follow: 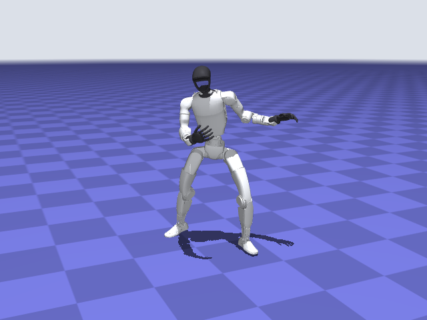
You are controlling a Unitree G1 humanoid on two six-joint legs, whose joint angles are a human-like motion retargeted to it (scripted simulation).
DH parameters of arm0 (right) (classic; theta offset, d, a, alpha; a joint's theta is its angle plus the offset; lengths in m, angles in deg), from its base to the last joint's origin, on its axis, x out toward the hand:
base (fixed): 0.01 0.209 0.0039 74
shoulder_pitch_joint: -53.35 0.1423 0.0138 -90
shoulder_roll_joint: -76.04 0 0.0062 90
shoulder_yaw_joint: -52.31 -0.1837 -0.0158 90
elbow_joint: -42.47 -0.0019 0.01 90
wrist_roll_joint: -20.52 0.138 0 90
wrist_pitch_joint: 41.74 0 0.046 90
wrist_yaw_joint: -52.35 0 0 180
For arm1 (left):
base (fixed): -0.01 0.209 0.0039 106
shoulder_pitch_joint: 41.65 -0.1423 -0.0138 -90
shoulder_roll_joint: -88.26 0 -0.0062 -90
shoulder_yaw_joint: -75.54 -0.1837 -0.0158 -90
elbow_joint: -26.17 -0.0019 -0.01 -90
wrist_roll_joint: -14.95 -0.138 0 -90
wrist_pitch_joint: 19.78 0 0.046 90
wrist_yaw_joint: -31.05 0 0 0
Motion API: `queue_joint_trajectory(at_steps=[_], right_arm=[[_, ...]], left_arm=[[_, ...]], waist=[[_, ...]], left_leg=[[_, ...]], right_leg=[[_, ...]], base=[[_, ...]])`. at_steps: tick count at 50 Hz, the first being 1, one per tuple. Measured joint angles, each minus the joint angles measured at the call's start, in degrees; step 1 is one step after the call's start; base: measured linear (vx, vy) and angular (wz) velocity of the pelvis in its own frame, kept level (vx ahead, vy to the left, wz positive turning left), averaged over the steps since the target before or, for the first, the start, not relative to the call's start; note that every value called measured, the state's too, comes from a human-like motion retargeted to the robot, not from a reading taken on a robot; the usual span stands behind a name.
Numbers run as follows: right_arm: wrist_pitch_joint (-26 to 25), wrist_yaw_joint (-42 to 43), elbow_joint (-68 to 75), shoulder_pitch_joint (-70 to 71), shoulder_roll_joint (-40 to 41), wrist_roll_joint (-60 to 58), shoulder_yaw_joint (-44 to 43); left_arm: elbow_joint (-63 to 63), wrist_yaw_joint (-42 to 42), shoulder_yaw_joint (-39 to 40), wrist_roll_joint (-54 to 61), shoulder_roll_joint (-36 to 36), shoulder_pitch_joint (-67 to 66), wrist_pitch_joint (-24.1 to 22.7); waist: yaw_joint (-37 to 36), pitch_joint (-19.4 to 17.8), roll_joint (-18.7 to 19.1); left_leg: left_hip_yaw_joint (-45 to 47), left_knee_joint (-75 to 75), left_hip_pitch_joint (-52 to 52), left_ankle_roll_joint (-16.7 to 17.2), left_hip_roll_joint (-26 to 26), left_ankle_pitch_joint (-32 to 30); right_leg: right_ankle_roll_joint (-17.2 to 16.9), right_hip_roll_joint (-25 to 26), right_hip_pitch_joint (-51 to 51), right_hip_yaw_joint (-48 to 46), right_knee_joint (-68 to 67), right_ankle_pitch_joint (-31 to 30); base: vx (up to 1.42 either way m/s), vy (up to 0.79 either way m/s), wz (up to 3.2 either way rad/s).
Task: Kungfu
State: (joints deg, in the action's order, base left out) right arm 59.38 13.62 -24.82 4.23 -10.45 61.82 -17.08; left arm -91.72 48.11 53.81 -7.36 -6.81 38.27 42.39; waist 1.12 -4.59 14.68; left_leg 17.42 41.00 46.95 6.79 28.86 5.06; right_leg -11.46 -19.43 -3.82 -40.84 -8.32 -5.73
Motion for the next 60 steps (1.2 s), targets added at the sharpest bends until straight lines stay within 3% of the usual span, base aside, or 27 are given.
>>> queue_joint_trajectory(at_steps=[8,13,15,17,19,22,25,27,30,33,37,43,50,56,60], right_arm=[[3.23,9.26,-20.53,0.9,-11.16,7.69,-4.21],[10.76,19.88,-31.49,-1.82,-16.69,11.34,-12.8],[14.21,25.09,-35.9,-3.77,-18.73,10.68,-18.83],[17.68,31.48,-41.28,-4.83,-21.11,9.43,-25.7],[20.85,38.52,-47.55,-4.7,-24.0,7.51,-31.15],[22.94,45.41,-54.4,-4.06,-28.23,2.23,-36.12],[23.4,50.21,-58.89,-4.01,-33.25,-5.17,-40.48],[24.23,53.26,-60.3,-5.3,-36.93,-10.92,-43.37],[24.54,58.24,-60.88,-8.3,-41.44,-18.6,-46.21],[24.25,60.74,-60.97,-12.55,-44.48,-22.22,-49.05],[24.02,59.95,-59.66,-18.6,-47.03,-21.33,-54.22],[22.98,56.68,-55.6,-28.69,-46.79,-20.57,-64.65],[22.29,48.5,-44.31,-40.25,-41.41,-20.78,-71.68],[22.03,35.16,-28.63,-47.18,-34.42,-22.16,-63.43],[17.96,22.58,-13.72,-47.9,-25.58,-22.03,-49.61]], left_arm=[[-31.9,-11.74,3.81,6.44,3.07,-8.47,1.55],[-53.8,-16.16,-7.23,9.01,-1.84,-7.92,5.45],[-58.75,-15.31,-15.92,12.28,-1.46,-1.07,7.29],[-56.42,-14.77,-23.98,19.29,5.9,8.85,9.7],[-50.18,-19.66,-32.55,33.03,15.8,19.07,9.62],[-38.4,-37.96,-46.83,57.12,24.71,25.35,10.68],[-27.3,-52.85,-59.49,72.14,30.06,30.15,15.9],[-23.6,-57.7,-64.45,71.09,30.44,33.11,17.46],[-20.11,-57.19,-71.51,65.86,27.27,36.4,15.89],[-18.16,-56.28,-72.29,61.22,25.7,37.34,14.58],[-18.46,-55.84,-71.4,58.76,23.43,36.3,13.84],[-22.48,-53.33,-65.69,49.46,17.22,30.94,11.93],[-24.46,-51.43,-56.12,33.94,5.45,18.92,9.84],[-26.34,-41.46,-51.83,17.23,-3.61,5.49,9.84],[-30.49,-32.14,-52.34,1.49,-4.9,-0.21,13.31]], waist=[[2.7,-1.19,0.69],[5.02,-0.26,-2.19],[5.71,-0.11,-3.89],[7.47,-0.89,-4.91],[11.32,-2.1,-4.96],[18.45,-2.96,-4.34],[23.62,-3.71,-3.42],[24.4,-4.06,-3.51],[25.65,-4.03,-3.61],[27.18,-4.49,-3.32],[27.8,-4.85,-2.86],[27.35,-6.09,-2.08],[26.52,-9.48,0.69],[19.69,-8.52,3.41],[12.19,-6.4,5.95]], left_leg=[[0.37,-15.89,-7.42,4.02,6.43,-12.02],[4.97,-27.11,-13.45,4.72,10.15,-21.52],[7.6,-31.46,-15.26,2.36,10.25,-25.56],[8.31,-35.26,-15.67,-3.48,8.87,-28.31],[13.34,-38.27,-15.95,-6.32,9.27,-30.94],[16.33,-39.56,-15.13,-8.55,10.65,-32.8],[19.1,-38.63,-14.09,-9.79,12.86,-33.56],[18.84,-38.19,-14.83,-10.2,13.15,-34.01],[18.29,-37.92,-16.13,-11.17,12.8,-34.24],[18.58,-37.67,-17.45,-11.51,12.36,-33.83],[18.99,-37.49,-19.54,-11.44,11.22,-32.72],[19.65,-36.45,-21.72,-8.45,9.58,-29.94],[13.79,-27.18,-13.74,-7.24,10.16,-24.77],[3.86,-15.64,-3.62,-9.2,8.42,-17.28],[-4.26,-13.09,2.1,-7.71,7.06,-16.0]], right_leg=[[-2.14,3.83,-8.29,4.96,-13.37,9.97],[-2.83,5.81,-13.53,6.22,-23.4,20.19],[-2.6,5.48,-14.19,4.36,-26.74,23.64],[-1.71,5.54,-15.04,2.64,-29.19,26.56],[-0.25,5.52,-16.02,0.41,-31.84,29.18],[1.35,4.94,-17.17,-2.31,-35.57,32.01],[2.61,4.63,-18.07,-4.5,-38.59,34.08],[3.18,4.19,-18.39,-4.27,-39.97,34.91],[3.84,3.59,-19.15,-3.08,-41.22,35.49],[4.17,3.34,-19.31,-2.03,-41.2,35.33],[4.28,2.32,-19.07,-0.77,-40.37,34.15],[3.24,1.12,-18.19,1.56,-38.35,30.87],[0.77,1.45,-15.78,1.78,-33.82,25.16],[-2.63,2.75,-12.68,3.56,-28.54,19.1],[-3.54,9.04,-9.91,8.27,-23.02,14.15]], base=[[-0.39,-0.55,-0.43],[-0.33,-0.82,-0.19],[-0.42,-0.93,0.16],[-0.5,-0.77,0.43],[-0.44,-0.54,0.47],[-0.16,-0.36,0.51],[-0.17,-0.26,0.2],[-0.15,-0.17,-0.22],[-0.08,-0.15,-0.26],[-0.01,-0.03,-0.07],[0.06,0.09,-0.16],[0.11,0.19,-0.02],[0.15,0.31,0.45],[0.34,0.5,0.52],[0.26,0.4,0.81]])
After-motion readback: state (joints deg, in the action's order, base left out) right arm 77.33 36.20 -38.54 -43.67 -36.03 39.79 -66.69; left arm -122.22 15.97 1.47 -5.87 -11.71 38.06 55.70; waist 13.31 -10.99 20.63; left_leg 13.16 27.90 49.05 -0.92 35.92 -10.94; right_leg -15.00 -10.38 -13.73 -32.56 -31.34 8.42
